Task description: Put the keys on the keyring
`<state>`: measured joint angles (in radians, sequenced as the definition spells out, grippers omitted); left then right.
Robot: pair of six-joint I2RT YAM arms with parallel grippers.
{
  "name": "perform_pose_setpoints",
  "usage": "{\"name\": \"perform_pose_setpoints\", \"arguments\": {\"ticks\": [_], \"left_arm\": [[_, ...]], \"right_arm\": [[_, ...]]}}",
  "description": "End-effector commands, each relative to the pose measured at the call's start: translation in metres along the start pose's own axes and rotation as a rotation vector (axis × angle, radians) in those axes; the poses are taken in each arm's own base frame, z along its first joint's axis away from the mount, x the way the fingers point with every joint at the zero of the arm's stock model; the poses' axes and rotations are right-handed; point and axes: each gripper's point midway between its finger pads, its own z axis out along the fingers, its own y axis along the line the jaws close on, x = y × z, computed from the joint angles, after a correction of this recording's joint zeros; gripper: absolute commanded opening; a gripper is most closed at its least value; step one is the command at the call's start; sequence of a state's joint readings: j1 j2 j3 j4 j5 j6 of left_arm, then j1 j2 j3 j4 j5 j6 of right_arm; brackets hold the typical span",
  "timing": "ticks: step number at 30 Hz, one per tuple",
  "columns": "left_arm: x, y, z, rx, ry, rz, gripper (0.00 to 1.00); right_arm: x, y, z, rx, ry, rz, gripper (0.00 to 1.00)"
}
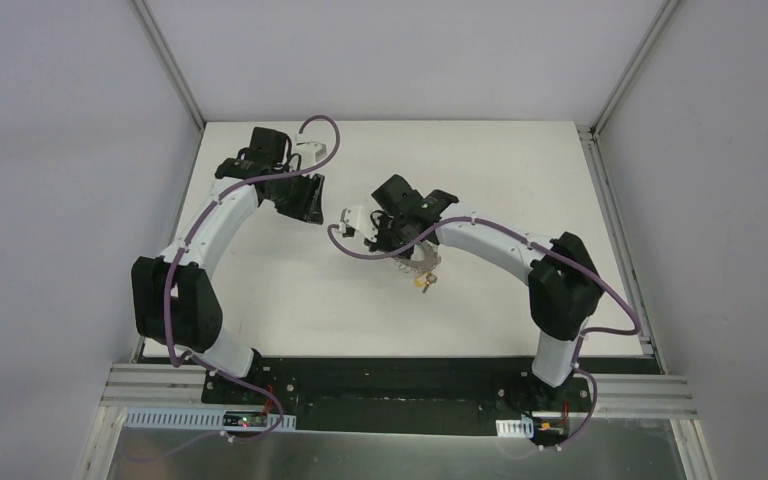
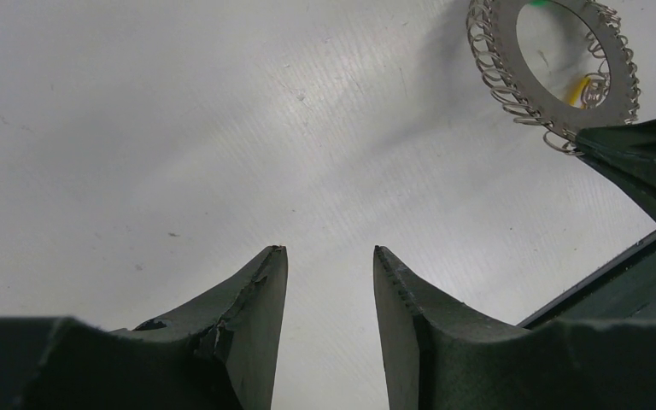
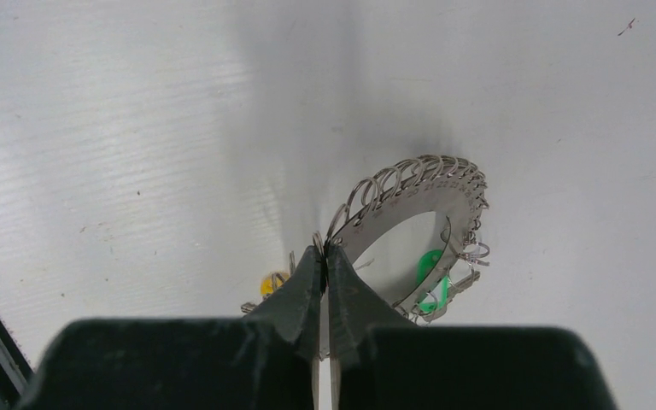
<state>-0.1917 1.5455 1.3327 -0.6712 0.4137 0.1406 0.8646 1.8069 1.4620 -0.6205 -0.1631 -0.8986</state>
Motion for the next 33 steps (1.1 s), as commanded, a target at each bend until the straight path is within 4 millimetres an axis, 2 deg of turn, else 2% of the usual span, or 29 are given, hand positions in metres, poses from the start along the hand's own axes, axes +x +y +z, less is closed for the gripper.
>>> {"name": "perform_pose_setpoints", "arguments": {"ticks": [1,9,17,23,29,31,33], "left_arm": [[-0.011,-0.005,-0.019,0.009,-0.049,-0.005,0.43],[-0.012,-0.004,-0.022,0.008,-0.060,-0.006,0.43],[-0.012,-0.002,-0.027,-0.002,-0.070,-0.013,0.43],[-0.013,0.001,-0.030,-0.010,-0.083,-0.018,0.43],[-0.015,0.006,-0.031,-0.029,-0.088,-0.027,0.43],[-0.015,0.008,-0.032,-0.040,-0.089,-0.028,0.43],[-0.015,0.010,-0.033,-0.049,-0.093,-0.028,0.43]], "right_arm": [[-0.017,-0.025,-0.001,0.066,-0.032,0.057,0.00],[-0.036,-0.041,0.021,0.083,-0.062,0.152,0.00],[-0.034,-0.056,0.056,0.105,-0.018,0.181,0.00],[-0.031,-0.054,0.076,0.086,-0.003,0.206,0.05],[-0.034,-0.056,0.080,0.100,-0.003,0.227,0.19],[-0.037,-0.058,0.076,0.106,-0.013,0.234,0.27],[-0.041,-0.057,0.069,0.108,-0.028,0.237,0.43]]}}
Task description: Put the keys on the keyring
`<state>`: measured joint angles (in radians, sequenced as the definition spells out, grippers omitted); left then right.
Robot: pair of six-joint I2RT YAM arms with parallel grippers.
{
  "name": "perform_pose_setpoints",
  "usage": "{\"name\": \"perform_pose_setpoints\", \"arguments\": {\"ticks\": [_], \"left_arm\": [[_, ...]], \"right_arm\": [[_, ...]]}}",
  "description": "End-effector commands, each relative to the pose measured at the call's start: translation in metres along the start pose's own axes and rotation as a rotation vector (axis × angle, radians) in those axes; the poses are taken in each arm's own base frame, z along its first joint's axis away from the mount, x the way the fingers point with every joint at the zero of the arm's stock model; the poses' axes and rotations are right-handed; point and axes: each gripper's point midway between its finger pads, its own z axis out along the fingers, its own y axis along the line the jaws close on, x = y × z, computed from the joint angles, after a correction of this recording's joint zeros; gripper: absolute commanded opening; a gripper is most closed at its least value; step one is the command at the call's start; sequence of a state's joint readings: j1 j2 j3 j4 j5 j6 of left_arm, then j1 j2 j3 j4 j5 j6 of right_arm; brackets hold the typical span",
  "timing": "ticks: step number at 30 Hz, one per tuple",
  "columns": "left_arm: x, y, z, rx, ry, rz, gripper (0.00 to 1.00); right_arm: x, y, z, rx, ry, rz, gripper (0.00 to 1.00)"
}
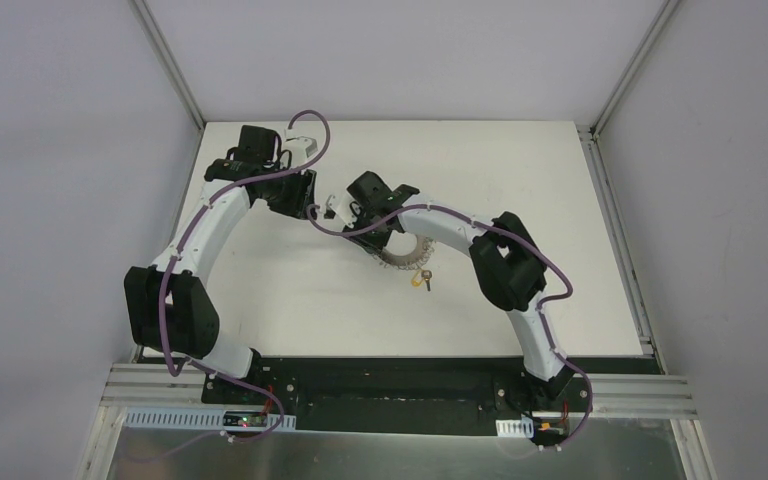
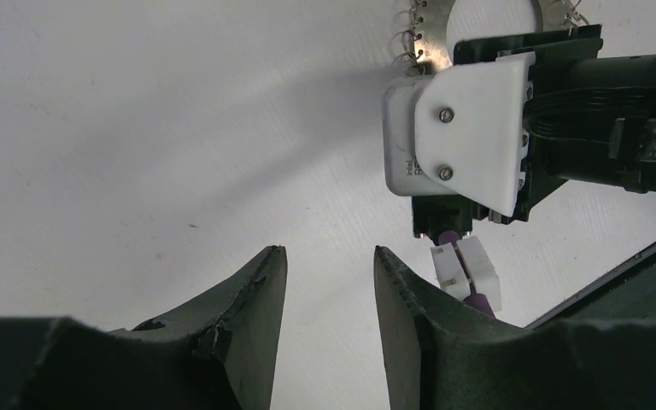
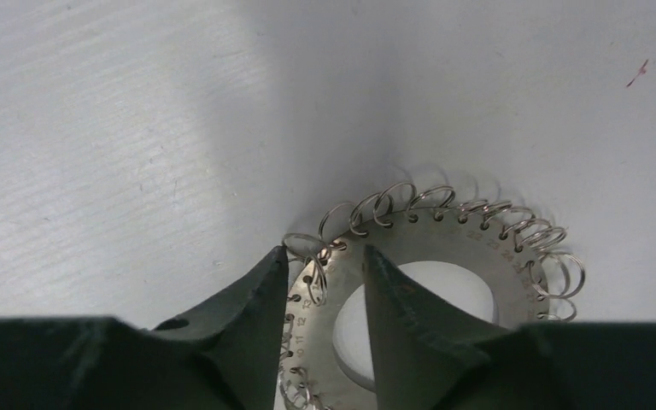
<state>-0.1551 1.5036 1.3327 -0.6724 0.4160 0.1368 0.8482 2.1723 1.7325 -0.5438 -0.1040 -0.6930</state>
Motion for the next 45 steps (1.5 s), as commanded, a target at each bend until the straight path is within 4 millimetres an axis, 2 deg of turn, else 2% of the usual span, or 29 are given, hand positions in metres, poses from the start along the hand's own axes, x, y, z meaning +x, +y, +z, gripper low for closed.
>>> {"name": "perform_pose_setpoints", "arguments": {"ticks": [1,6,8,9,13,17,20,24,25,30,32,35,40,45], "left_arm": [[-0.011,0.004,-0.018,-0.032,-0.051,-0.011,0.43],[-0.015,0.010,-0.024,-0.065,-0.069,-0.009,0.44],[-0.019,0.014,-0.028,-0.090,-0.089,-0.004,0.44],[-0.021,0.017,-0.031,-0.105,-0.102,-0.001,0.44],[-0.030,0.025,-0.045,-0.172,-0.175,0.006,0.44],[-0.037,0.040,-0.062,-0.292,-0.255,-0.001,0.45],[-0.041,0.050,-0.078,-0.380,-0.329,0.003,0.61],[-0.045,0.059,-0.100,-0.478,-0.424,0.020,0.94],[-0.044,0.059,-0.103,-0.486,-0.437,0.025,0.98],[-0.031,0.056,-0.117,-0.516,-0.478,0.028,0.99],[-0.023,0.054,-0.119,-0.514,-0.484,0.028,0.99],[-0.009,0.048,-0.119,-0.499,-0.498,0.026,0.99],[0.012,0.030,-0.116,-0.420,-0.532,0.037,0.99],[0.025,0.018,-0.120,-0.379,-0.556,0.031,0.99]], "right_arm": [[-0.031,-0.010,-0.026,0.048,-0.090,0.021,0.49],[-0.037,-0.005,-0.054,0.044,-0.131,0.039,0.80],[-0.031,-0.004,-0.066,0.053,-0.134,0.047,0.98],[-0.029,-0.005,-0.073,0.059,-0.139,0.051,1.00],[-0.012,-0.021,-0.102,0.119,-0.183,0.078,1.00],[0.010,-0.049,-0.128,0.168,-0.228,0.172,1.00],[0.023,-0.068,-0.148,0.190,-0.276,0.267,1.00],[0.038,-0.090,-0.177,0.195,-0.383,0.415,1.00],[0.041,-0.097,-0.184,0.212,-0.418,0.446,1.00],[0.059,-0.114,-0.218,0.300,-0.557,0.577,1.00],[0.065,-0.116,-0.236,0.376,-0.621,0.608,1.00],[0.080,-0.110,-0.249,0.453,-0.670,0.606,1.00],[0.099,-0.082,-0.257,0.439,-0.698,0.603,1.00],[0.117,-0.067,-0.273,0.462,-0.751,0.651,1.00]]}}
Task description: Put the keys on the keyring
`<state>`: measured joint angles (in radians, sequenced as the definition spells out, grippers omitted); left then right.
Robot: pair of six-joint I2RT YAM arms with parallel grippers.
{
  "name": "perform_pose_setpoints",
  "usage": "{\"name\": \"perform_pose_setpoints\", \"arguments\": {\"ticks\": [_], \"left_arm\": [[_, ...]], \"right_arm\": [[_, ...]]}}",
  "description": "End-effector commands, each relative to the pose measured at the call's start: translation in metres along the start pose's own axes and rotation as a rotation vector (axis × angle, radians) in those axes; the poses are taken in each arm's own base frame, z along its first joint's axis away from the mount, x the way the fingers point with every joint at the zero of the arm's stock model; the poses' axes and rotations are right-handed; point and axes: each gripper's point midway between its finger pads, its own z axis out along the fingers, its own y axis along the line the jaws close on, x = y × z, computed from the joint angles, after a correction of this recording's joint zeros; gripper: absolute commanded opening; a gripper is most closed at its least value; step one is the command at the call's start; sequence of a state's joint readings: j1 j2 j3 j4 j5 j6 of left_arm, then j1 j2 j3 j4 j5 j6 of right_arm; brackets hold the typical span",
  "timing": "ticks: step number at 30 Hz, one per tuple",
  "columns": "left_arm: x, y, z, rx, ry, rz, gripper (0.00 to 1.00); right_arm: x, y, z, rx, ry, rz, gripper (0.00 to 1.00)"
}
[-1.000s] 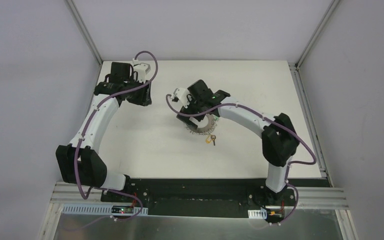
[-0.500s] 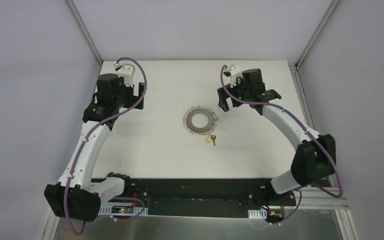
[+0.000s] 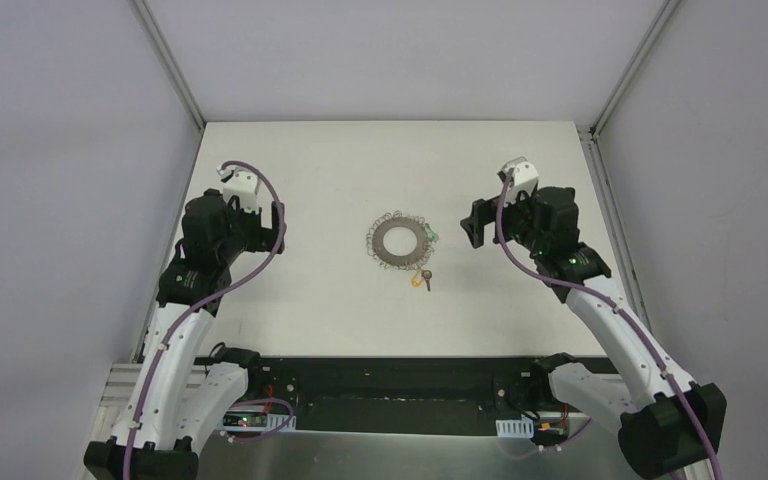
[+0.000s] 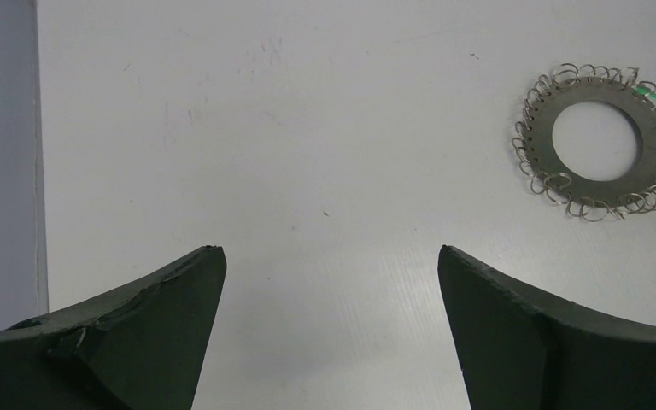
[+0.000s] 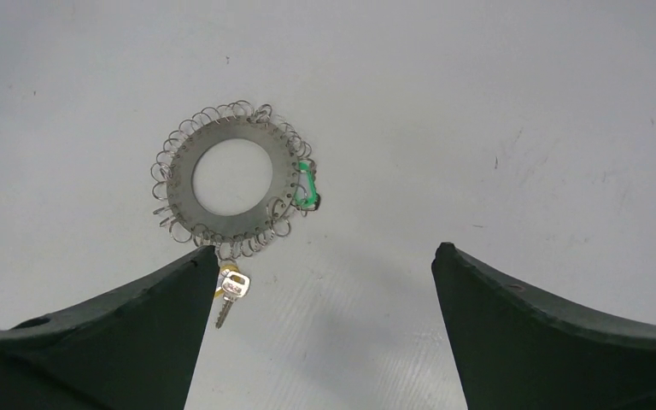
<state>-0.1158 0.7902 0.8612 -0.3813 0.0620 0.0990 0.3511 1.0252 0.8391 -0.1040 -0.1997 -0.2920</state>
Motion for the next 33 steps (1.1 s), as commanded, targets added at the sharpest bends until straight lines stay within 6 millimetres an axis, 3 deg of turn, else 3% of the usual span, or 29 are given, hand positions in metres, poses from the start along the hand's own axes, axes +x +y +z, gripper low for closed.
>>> {"name": "perform_pose_setpoints", "arguments": {"ticks": [1,6,13,33], "left_arm": [[-0.006,-0.008,-0.010,0.044,-0.065,-0.033,0.99],[0.000,-0.017,-0.010,0.086,-0.085,-0.053,0.99],[0.002,-0.017,-0.012,0.081,-0.171,-0.043,0.99],[0.018,-0.011,-0.007,0.046,-0.122,-0.032,0.99]], "right_arm": [[-0.009,-0.006,-0.022,0.029,-0.099,0.054,1.00],[-0.009,-0.014,-0.039,0.082,-0.203,0.117,1.00],[-0.012,-0.039,-0.046,0.216,-0.279,0.137,1.00],[-0.006,-0.038,-0.047,0.209,-0.266,0.123,1.00]]}}
